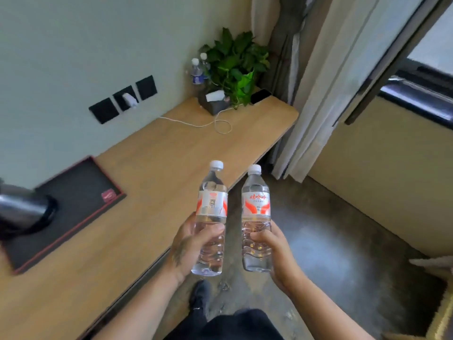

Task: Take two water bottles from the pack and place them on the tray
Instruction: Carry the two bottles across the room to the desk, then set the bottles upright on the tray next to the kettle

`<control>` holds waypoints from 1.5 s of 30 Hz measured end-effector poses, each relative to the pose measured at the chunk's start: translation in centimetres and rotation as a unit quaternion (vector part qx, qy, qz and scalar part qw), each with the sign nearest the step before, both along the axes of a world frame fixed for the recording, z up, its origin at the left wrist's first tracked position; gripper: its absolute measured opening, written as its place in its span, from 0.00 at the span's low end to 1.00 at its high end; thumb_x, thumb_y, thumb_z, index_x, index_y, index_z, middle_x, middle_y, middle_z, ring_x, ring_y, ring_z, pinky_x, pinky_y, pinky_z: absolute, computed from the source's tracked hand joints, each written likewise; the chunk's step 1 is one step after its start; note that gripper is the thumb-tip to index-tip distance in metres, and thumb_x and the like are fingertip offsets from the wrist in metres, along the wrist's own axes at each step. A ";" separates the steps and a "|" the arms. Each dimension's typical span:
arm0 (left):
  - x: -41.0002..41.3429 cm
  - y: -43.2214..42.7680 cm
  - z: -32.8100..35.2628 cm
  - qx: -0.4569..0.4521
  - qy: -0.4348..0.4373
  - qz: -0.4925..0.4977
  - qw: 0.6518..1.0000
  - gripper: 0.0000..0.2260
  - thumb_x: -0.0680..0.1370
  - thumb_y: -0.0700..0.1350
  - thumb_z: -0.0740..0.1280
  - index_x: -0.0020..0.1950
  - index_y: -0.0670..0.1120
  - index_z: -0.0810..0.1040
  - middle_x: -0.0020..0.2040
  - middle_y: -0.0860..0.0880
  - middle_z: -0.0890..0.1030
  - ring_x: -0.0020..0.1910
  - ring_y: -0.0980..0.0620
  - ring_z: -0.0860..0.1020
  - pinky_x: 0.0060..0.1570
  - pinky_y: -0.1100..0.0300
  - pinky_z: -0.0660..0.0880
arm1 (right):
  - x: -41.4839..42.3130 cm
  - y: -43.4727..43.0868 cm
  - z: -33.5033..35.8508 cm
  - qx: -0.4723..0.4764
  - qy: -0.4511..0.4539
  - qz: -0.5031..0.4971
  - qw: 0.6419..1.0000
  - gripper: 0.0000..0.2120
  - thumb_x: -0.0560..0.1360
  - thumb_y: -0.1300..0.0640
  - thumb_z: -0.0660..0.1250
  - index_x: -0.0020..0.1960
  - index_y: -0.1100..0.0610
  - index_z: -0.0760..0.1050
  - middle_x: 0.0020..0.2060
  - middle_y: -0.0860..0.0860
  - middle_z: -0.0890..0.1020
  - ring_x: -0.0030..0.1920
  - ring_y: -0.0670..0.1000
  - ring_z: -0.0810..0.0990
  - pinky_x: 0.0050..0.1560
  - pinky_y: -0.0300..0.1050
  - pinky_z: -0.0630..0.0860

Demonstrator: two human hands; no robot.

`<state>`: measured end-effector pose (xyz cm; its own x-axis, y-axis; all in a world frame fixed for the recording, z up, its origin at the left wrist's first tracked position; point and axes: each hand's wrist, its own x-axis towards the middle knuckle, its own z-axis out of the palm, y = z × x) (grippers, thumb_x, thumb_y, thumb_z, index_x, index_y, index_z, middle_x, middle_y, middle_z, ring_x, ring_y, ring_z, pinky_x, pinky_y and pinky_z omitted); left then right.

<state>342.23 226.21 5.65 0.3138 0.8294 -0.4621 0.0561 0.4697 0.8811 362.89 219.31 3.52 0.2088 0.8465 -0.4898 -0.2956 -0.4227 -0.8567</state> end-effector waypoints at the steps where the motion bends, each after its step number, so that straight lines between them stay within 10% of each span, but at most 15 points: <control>1: -1.6 -0.4 0.1 0.000 0.001 0.033 0.999 0.24 0.62 0.61 0.78 0.56 0.57 0.86 0.44 0.56 0.90 0.41 0.55 0.89 0.38 0.66 0.82 | -1.3 1.1 0.0 0.001 0.004 0.029 1.000 0.32 0.60 0.48 0.74 0.63 0.56 0.80 0.52 0.58 0.88 0.50 0.58 0.87 0.49 0.53 0.84; 9: -12.6 -4.7 0.2 -0.010 0.041 0.271 0.962 0.29 0.61 0.64 0.78 0.59 0.57 0.83 0.47 0.55 0.91 0.46 0.52 0.89 0.51 0.50 0.82 | -12.1 6.4 0.3 0.014 0.012 0.252 0.968 0.33 0.60 0.45 0.77 0.63 0.56 0.81 0.48 0.55 0.88 0.45 0.51 0.89 0.43 0.43 0.85; 14: -17.1 -5.5 0.2 -0.002 0.033 0.343 0.939 0.21 0.63 0.63 0.78 0.55 0.61 0.86 0.49 0.50 0.91 0.45 0.52 0.90 0.41 0.59 0.83 | -17.4 7.9 0.2 0.003 0.025 0.312 0.950 0.28 0.58 0.46 0.77 0.58 0.48 0.84 0.46 0.48 0.91 0.44 0.47 0.90 0.39 0.38 0.84; 18: -20.0 -4.6 -0.2 -0.004 0.038 0.354 0.935 0.28 0.64 0.62 0.78 0.61 0.52 0.84 0.47 0.49 0.91 0.44 0.50 0.90 0.44 0.55 0.82 | -20.6 9.3 0.1 0.002 0.033 0.329 0.944 0.17 0.58 0.47 0.76 0.47 0.40 0.87 0.44 0.47 0.91 0.44 0.46 0.89 0.42 0.45 0.84; 45: -30.8 7.9 -1.1 -0.055 0.016 0.373 0.926 0.29 0.62 0.59 0.78 0.59 0.47 0.84 0.46 0.42 0.88 0.41 0.44 0.86 0.42 0.49 0.81 | -31.3 22.8 -1.9 -0.021 0.015 0.325 0.945 0.22 0.67 0.57 0.69 0.60 0.61 0.81 0.50 0.60 0.83 0.53 0.62 0.80 0.56 0.60 0.74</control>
<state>311.45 234.10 4.58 -0.3429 0.7577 -0.5552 -0.2943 0.4746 0.8295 331.63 242.15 1.66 -0.3629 0.7708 -0.5236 0.0146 -0.5571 -0.8303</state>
